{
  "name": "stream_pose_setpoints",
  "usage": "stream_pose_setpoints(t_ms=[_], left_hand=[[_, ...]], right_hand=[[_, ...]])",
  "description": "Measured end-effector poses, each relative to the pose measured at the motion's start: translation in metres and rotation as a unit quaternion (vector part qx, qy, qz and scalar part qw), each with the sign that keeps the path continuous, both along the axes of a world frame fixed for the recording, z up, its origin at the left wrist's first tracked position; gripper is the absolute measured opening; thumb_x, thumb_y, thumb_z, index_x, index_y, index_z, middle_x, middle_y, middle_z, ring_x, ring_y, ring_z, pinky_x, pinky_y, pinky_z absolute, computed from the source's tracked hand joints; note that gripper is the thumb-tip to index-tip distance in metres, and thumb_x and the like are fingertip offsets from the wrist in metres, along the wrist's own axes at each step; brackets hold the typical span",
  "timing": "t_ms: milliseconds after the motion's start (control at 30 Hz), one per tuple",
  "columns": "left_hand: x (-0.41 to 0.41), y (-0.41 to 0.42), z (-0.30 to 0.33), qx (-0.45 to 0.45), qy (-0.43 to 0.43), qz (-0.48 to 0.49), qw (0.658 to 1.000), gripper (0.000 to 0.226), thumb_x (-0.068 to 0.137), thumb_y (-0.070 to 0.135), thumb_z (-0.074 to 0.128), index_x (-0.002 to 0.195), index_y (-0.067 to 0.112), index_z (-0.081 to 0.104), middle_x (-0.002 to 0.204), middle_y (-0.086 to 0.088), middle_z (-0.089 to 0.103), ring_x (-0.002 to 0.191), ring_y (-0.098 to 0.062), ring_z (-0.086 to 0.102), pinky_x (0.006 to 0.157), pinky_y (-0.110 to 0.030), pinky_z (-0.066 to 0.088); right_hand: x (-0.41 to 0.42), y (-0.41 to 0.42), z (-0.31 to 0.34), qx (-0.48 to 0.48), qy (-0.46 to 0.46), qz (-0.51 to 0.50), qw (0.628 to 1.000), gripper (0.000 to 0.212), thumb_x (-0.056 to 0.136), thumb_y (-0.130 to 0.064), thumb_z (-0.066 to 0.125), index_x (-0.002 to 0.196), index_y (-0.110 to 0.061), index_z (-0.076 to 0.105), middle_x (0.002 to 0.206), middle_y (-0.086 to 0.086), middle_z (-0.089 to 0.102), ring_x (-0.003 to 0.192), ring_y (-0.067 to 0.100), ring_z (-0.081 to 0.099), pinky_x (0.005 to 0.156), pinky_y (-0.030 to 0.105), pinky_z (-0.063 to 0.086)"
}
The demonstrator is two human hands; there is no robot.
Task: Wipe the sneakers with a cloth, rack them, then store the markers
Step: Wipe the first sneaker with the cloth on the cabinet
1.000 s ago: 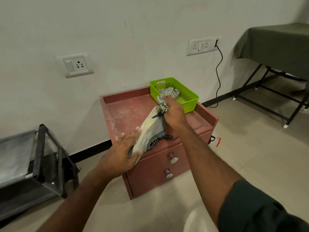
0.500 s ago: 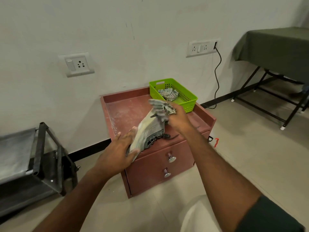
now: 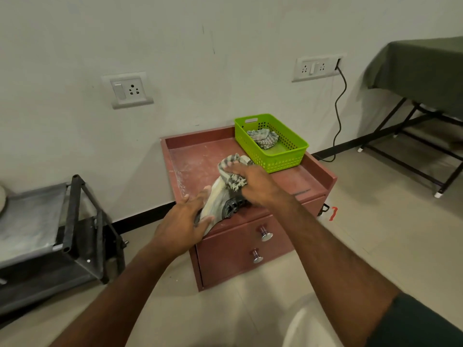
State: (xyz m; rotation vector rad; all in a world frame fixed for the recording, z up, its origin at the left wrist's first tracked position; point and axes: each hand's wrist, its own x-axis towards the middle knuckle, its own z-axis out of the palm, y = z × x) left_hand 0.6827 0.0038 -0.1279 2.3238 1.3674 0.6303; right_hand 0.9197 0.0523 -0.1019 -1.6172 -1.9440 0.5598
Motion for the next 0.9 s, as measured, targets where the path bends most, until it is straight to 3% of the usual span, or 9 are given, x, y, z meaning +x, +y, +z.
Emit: stream_pose_setpoints(t_ms=[133,233,333,400,500,633,700,767,900], left_hand=[[0.004,-0.011,0.002,-0.018,-0.034,0.015,0.999,0.061,0.093,0.034,0.067,0.149,0.025,0.044,0.136,0.007,0.058,0.137,-0.018,0.041,0.103,-0.041,0.045],[0.003,-0.015,0.000,-0.029,-0.048,0.059,0.997,0.037,0.084,0.042,0.072,0.115,0.027,0.057,0.096,0.011,0.059,0.099,-0.023,0.058,0.068,-0.034,0.045],[-0.001,-0.017,0.003,-0.056,-0.096,0.062,0.992,0.063,0.074,0.047,0.076,0.129,0.025,0.056,0.094,0.011,0.065,0.082,-0.013,0.061,0.065,-0.032,0.049],[-0.002,-0.018,0.010,-0.061,-0.115,0.067,0.989,0.067,0.075,0.033,0.082,0.136,0.023,0.056,0.092,0.013,0.069,0.077,-0.005,0.063,0.066,-0.027,0.050],[-0.003,-0.015,0.010,-0.074,-0.139,0.064,0.985,0.087,0.075,0.026,0.086,0.150,0.018,0.043,0.112,0.005,0.071,0.098,-0.012,0.065,0.086,-0.032,0.054],[-0.012,-0.008,0.013,-0.108,-0.070,0.020,0.991,0.107,0.072,0.040,0.088,0.157,0.030,0.025,0.146,-0.005,0.052,0.128,-0.024,0.053,0.098,-0.031,0.045],[-0.017,-0.006,0.014,-0.113,-0.038,-0.015,0.993,0.114,0.069,0.037,0.090,0.158,0.033,0.019,0.152,-0.007,0.046,0.134,-0.026,0.048,0.104,-0.035,0.043],[-0.022,-0.003,0.013,-0.101,0.005,-0.035,0.994,0.117,0.067,0.034,0.091,0.159,0.033,0.018,0.156,0.000,0.041,0.138,-0.022,0.043,0.108,-0.033,0.039],[-0.026,0.000,0.008,-0.084,0.047,-0.042,0.995,0.091,0.071,0.032,0.088,0.149,0.026,0.042,0.145,-0.002,0.053,0.116,-0.021,0.057,0.089,-0.026,0.044]], right_hand=[[-0.010,-0.020,0.002,-0.014,0.021,0.067,0.997,0.085,0.069,0.020,0.049,0.139,-0.028,0.056,0.150,-0.004,0.047,0.144,0.008,0.034,0.119,0.026,0.026],[-0.021,-0.044,0.008,-0.030,0.068,0.122,0.990,0.091,0.060,0.026,0.041,0.135,-0.021,0.061,0.149,-0.004,0.048,0.144,0.002,0.031,0.120,0.025,0.023],[-0.032,-0.070,0.014,-0.078,0.149,0.140,0.976,0.082,0.065,0.031,0.041,0.130,-0.012,0.064,0.144,-0.002,0.053,0.141,-0.001,0.035,0.117,0.017,0.023],[-0.037,-0.082,0.009,-0.122,0.250,0.147,0.949,0.061,0.076,0.023,0.052,0.128,-0.007,0.065,0.136,0.006,0.061,0.132,0.012,0.051,0.112,0.025,0.038],[-0.034,-0.082,-0.001,-0.163,0.387,0.058,0.906,0.028,0.085,-0.001,0.070,0.112,-0.010,0.068,0.099,0.010,0.075,0.085,0.025,0.070,0.069,0.039,0.054],[-0.008,-0.059,0.007,-0.014,0.528,-0.161,0.834,0.026,0.087,-0.013,0.072,0.113,-0.012,0.067,0.110,0.013,0.073,0.097,0.034,0.071,0.071,0.043,0.057],[-0.002,-0.053,0.008,0.088,0.455,-0.218,0.859,0.027,0.083,-0.016,0.073,0.110,-0.018,0.071,0.108,0.002,0.074,0.094,0.017,0.069,0.079,0.034,0.057],[-0.007,-0.056,0.003,0.110,0.339,-0.188,0.915,0.035,0.082,-0.002,0.066,0.113,-0.018,0.072,0.107,-0.008,0.072,0.097,0.001,0.066,0.089,0.022,0.054],[-0.031,-0.054,-0.007,0.045,0.216,-0.096,0.971,0.064,0.079,0.021,0.051,0.131,-0.014,0.064,0.136,0.001,0.061,0.133,0.012,0.050,0.115,0.033,0.038]])
